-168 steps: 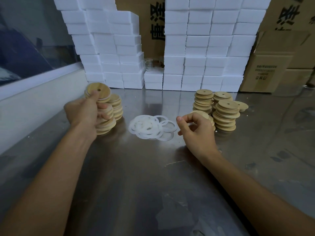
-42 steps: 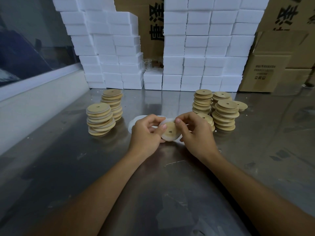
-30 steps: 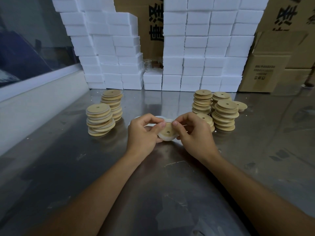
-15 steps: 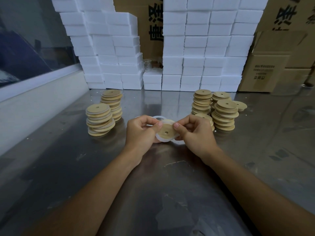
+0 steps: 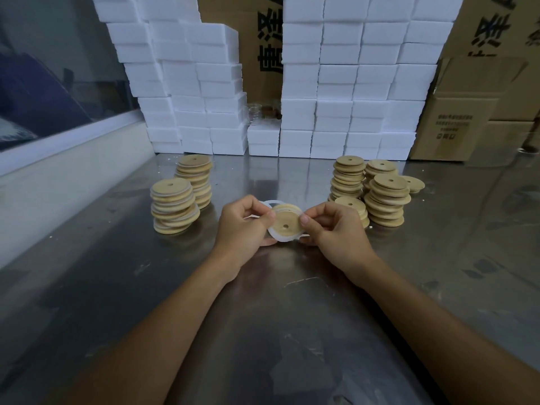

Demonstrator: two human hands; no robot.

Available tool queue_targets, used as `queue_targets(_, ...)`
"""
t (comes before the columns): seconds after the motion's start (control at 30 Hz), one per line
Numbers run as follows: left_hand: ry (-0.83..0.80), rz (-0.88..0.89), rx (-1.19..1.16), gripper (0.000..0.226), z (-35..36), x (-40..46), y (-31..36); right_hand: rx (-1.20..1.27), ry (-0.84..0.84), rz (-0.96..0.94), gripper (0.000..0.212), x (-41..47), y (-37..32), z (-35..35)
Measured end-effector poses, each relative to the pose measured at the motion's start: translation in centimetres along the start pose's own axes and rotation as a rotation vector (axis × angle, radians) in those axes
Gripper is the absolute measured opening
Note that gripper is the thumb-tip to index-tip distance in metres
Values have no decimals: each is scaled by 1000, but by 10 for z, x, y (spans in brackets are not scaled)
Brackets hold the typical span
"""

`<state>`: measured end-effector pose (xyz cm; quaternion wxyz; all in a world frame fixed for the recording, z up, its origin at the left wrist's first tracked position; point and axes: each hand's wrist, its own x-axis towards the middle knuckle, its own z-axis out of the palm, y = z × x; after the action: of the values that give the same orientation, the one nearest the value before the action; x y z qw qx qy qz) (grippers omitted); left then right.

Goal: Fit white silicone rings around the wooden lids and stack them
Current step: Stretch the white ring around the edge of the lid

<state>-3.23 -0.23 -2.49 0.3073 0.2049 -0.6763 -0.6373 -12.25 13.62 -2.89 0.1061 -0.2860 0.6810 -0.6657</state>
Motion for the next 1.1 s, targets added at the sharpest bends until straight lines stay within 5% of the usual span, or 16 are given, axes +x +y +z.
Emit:
queue_targets(0.23,1,294,389,24,-2,2,-8,-379,89,-263,24,-2,-2,-3)
queue_targets(0.4,-12,463,458,17,0,-1,-6,-482,34,-427,15,-5,-3,-2)
queue_targets(0.7,15,349,452,27,-1,0,0,-242,37,-135,14,3,4,-4)
queue_targets(1.1,6,248,350,36,-6,3,-2,-110,13,-74,9,6,5,-6)
